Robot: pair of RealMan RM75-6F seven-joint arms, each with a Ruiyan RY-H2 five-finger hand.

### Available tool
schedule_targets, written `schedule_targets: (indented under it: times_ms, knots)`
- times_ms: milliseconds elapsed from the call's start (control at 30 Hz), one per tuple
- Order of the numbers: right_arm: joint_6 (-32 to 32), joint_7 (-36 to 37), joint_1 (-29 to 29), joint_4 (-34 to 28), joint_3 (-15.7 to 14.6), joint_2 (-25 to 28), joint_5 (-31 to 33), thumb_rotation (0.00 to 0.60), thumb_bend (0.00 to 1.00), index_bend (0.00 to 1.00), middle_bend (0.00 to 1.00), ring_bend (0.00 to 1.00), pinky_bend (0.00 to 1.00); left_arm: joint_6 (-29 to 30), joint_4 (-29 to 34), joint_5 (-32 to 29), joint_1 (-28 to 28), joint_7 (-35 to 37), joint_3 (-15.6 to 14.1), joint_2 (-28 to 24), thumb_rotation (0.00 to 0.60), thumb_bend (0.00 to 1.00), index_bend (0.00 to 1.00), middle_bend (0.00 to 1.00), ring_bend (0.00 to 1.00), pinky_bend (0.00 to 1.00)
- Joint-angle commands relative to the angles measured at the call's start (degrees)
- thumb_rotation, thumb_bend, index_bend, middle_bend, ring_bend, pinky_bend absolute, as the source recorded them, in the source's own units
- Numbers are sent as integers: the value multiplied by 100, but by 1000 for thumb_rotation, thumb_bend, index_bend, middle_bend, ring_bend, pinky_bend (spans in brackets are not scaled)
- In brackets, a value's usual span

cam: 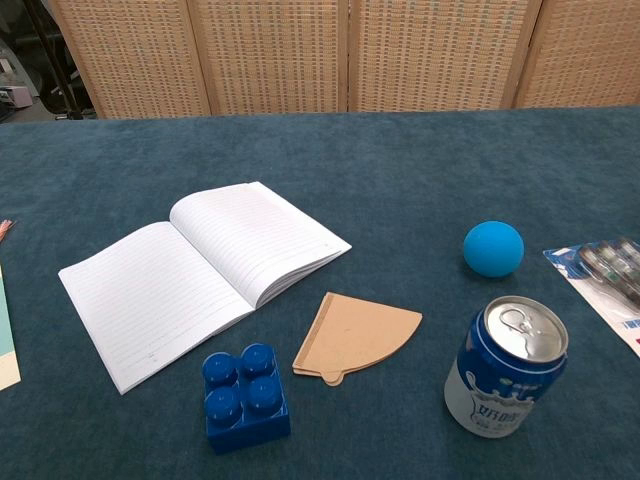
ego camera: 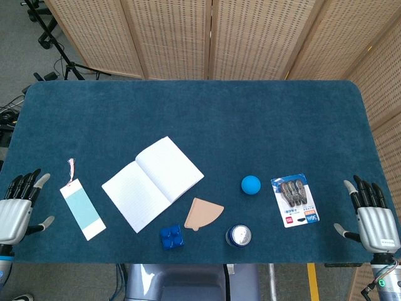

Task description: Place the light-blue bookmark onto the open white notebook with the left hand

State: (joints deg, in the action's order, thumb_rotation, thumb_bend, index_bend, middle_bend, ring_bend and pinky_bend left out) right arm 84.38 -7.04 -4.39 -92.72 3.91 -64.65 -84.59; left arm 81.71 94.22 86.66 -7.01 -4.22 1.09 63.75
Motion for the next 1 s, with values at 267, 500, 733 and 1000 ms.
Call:
schedule_targets:
  times_ms: [267, 500, 733, 1000]
  knots:
    - [31, -15, 11, 33, 28, -19, 38, 600, 156, 0, 0, 0, 0, -684, -264, 677, -489, 744, -282, -630, 600, 166, 15, 0, 0, 0]
    - [43, -108, 11, 33, 35, -59, 51, 600, 156, 0, 0, 0, 0, -1046, -522, 1155, -823, 922, -488, -923, 600, 167, 15, 0, 0, 0]
    - [53, -128, 18, 36, 48, -63, 78, 600, 156, 0, 0, 0, 0, -1040, -1089, 1801, -1029, 474, -660, -750, 600, 167, 15, 0, 0, 0]
    - [96, 7, 42, 60, 66, -23, 76, 600, 156, 0, 0, 0, 0, -1150, -1429, 1986, -1210, 366, -756, -465, 600, 168, 45, 0, 0, 0]
